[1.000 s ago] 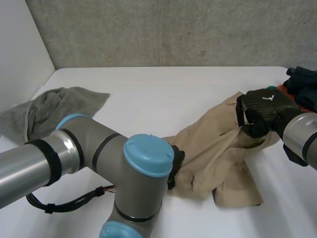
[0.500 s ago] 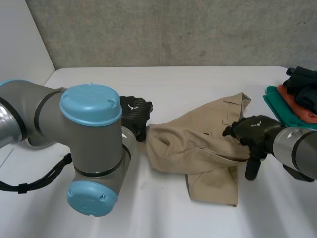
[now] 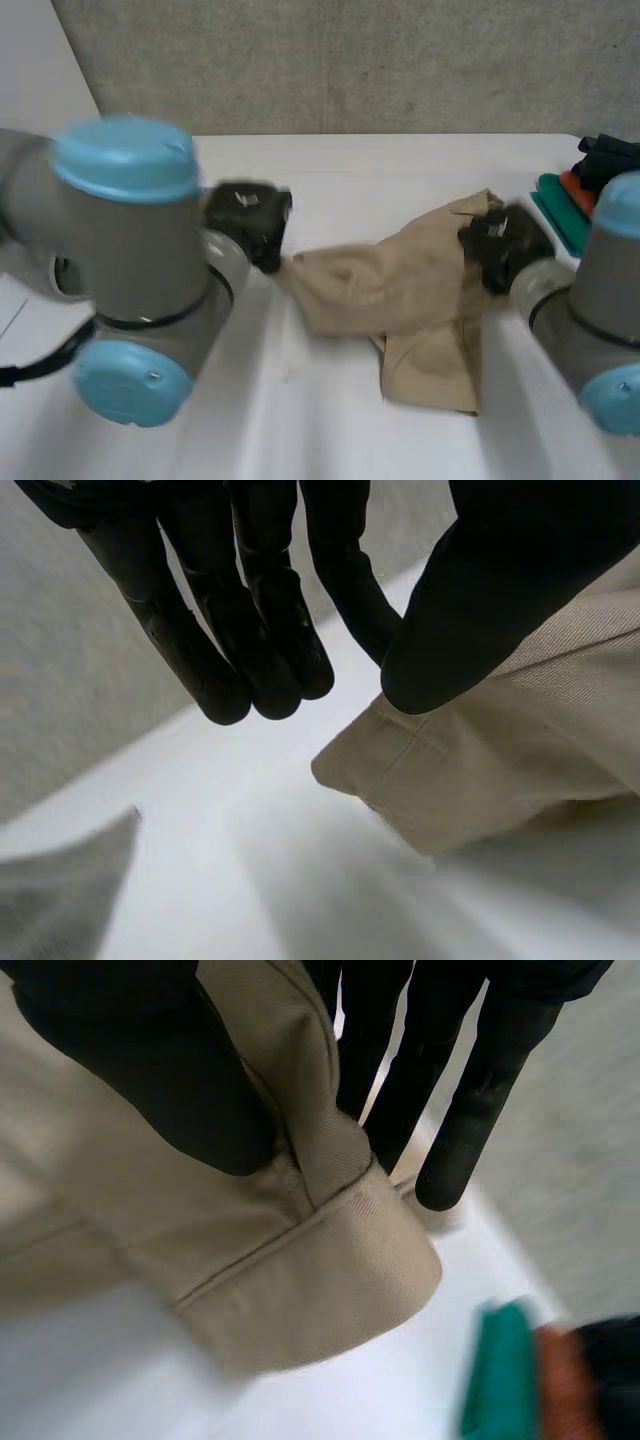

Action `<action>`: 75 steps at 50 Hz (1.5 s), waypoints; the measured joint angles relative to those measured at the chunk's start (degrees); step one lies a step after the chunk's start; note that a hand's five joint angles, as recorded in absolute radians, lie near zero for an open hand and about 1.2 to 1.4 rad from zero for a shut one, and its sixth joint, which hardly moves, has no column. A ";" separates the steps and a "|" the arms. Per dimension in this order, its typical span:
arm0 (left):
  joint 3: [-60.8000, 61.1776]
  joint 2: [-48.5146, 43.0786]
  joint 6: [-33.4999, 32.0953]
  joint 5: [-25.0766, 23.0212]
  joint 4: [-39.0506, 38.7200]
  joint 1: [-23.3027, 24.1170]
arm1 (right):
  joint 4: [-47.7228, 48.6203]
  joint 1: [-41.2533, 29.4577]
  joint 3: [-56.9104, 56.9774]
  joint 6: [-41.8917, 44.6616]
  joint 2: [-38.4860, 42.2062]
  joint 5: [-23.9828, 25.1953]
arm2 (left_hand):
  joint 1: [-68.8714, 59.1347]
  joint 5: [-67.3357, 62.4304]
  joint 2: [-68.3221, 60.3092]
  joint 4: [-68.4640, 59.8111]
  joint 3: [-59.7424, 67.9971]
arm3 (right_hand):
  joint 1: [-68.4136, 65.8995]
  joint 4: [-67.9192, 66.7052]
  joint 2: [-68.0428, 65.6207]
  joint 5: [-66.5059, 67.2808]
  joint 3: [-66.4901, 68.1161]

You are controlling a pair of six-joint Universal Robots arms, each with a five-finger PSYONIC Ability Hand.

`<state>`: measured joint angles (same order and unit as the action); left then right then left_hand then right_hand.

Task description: Fold the laundry.

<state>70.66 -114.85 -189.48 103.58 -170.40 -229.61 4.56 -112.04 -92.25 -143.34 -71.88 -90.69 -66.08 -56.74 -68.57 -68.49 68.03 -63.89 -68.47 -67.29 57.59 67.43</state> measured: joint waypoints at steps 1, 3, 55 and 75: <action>-0.40 1.55 -0.01 -0.34 0.08 -0.37 | -0.19 -0.03 1.28 -0.17 -1.23 0.18 | 0.00 0.00 -0.01 0.00 0.00 | 0.00 0.00 0.00 0.09 0.05; -1.69 5.21 -0.06 -0.99 0.22 -1.17 | -1.45 -0.07 4.97 -1.11 -4.66 1.00 | 0.00 -0.07 -0.01 -0.15 0.00 | 0.00 -0.01 0.00 0.23 0.29; 12.67 1.33 21.34 -19.68 14.87 -6.37 | -28.77 -10.80 35.30 -4.52 -2.71 -2.07 | 55.03 53.93 56.77 56.93 -56.11 | 0.00 -0.38 0.00 0.35 0.56; -6.35 -15.02 36.80 -14.58 9.09 5.54 | -28.46 -17.44 35.57 -5.19 -2.08 -7.63 | 43.95 45.89 48.05 47.74 -47.51 | 0.00 -0.40 0.00 0.35 0.56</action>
<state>64.31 -129.87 -152.68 89.00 -161.32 -224.07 -23.90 -129.48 -56.69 -148.53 -73.96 -98.32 -22.13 -10.85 -20.52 -20.75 20.52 -63.89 -68.87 -67.29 57.94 67.98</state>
